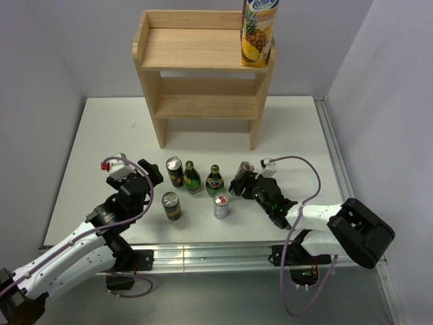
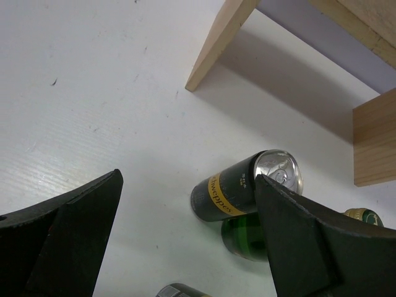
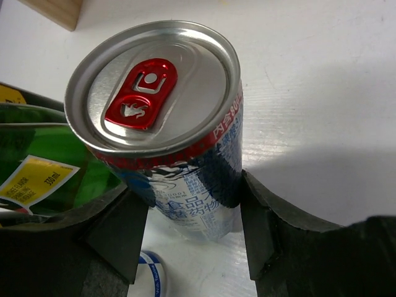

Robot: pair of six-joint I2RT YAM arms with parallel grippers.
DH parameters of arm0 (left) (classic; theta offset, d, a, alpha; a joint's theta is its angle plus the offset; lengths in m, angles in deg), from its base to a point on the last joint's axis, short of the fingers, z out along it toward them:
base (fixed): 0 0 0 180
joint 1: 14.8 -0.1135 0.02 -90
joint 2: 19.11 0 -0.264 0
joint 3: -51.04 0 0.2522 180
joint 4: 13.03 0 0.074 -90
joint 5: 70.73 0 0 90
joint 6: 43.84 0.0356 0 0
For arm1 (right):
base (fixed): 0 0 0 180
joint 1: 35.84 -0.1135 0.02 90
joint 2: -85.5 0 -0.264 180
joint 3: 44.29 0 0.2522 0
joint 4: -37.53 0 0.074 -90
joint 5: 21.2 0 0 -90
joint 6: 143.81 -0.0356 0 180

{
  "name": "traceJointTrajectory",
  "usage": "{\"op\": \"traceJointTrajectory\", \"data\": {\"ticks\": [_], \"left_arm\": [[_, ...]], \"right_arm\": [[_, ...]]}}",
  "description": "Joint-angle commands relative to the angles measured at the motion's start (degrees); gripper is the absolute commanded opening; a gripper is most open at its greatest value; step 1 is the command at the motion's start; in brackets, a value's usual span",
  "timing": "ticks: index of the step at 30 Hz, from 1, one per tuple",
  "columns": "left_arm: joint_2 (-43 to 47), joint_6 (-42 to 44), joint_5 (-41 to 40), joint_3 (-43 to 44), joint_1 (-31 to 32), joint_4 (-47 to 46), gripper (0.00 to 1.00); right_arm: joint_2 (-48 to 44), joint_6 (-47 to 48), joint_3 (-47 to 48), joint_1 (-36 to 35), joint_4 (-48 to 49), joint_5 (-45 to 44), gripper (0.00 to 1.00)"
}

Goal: Place and organize the beverage onto the shelf

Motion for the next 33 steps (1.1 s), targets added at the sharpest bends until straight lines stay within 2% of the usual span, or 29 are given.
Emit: {"op": "traceJointTrajectory", "data": {"ticks": [1,10,14,20,23,33], "left_arm": [[2.38,1.63,-1.72,-0.78,0.24,-1.97,0.96],[-0.33,2.07,-1.54,-1.05,0.24,-4.95,0.96],[-1.39,1.98,-1.37,-1.13,0.24,-6.27,0.96],[-0.69,2.51,-0.84,-2.27,0.24,-8.38,0.96],[0.01,4.08,-0.40,-3.50,0.24,-10.40,0.97],[4.31,5.32,-0.05,-4.74,0.24,-9.62,0.97]], "right_arm": [[-1.49,2.00,3.67,-0.89,0.67,-4.89,0.00],[-14.59,7.97,15.61,-2.73,-22.45,-12.71,0.00],[-14.78,11.75,22.29,-2.91,-28.43,-14.21,0.00],[-8.11,18.34,34.24,-2.73,-30.64,-16.06,0.00],[-2.66,22.20,43.36,-2.21,-31.60,-15.88,0.00],[10.70,26.35,60.53,2.36,-33.63,-15.44,0.00]]}}
